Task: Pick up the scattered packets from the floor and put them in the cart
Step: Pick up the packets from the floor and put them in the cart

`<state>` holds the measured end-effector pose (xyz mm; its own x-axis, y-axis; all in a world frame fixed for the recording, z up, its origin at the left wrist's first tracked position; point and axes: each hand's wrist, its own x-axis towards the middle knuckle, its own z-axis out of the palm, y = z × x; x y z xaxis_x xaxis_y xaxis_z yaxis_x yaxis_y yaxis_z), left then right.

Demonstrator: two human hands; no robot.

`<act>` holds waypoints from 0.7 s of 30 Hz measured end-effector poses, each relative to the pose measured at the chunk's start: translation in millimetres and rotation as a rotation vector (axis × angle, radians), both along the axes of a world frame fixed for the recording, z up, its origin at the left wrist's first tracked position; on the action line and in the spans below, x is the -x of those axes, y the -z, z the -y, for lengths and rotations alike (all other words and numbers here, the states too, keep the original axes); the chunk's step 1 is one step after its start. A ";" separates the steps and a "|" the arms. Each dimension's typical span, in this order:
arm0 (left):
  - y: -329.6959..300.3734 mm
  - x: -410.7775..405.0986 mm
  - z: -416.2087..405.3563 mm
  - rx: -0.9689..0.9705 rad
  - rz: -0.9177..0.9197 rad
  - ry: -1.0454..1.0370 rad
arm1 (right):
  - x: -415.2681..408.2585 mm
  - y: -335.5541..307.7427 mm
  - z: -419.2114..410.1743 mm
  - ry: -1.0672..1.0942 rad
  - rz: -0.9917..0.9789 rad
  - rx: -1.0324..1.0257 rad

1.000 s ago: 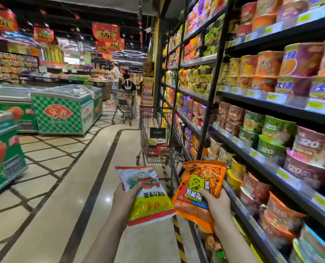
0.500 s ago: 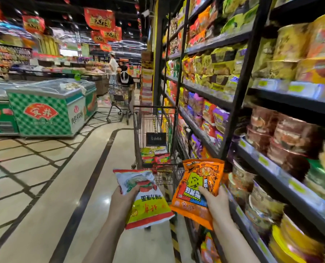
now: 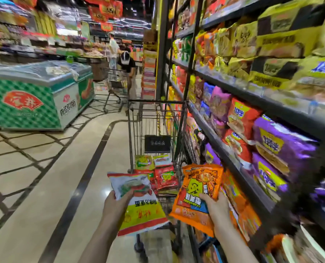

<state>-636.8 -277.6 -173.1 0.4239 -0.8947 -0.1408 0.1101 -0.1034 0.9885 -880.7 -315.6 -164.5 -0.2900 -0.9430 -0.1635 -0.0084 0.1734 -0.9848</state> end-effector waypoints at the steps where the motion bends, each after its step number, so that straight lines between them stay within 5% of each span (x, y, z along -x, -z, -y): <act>1: 3.9 -4.7 23.5 -0.012 -0.001 -0.005 | -3.4 5.0 20.9 -0.004 -0.007 -0.011; 21: 98.8 -28.8 376.7 -0.338 0.041 -0.033 | -48.4 124.2 404.6 -0.146 -0.023 -0.359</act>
<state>-608.0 -654.3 -271.9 0.4633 -0.7860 -0.4094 0.0799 -0.4230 0.9026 -832.3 -720.1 -288.7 -0.1645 -0.8585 -0.4858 -0.0801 0.5025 -0.8609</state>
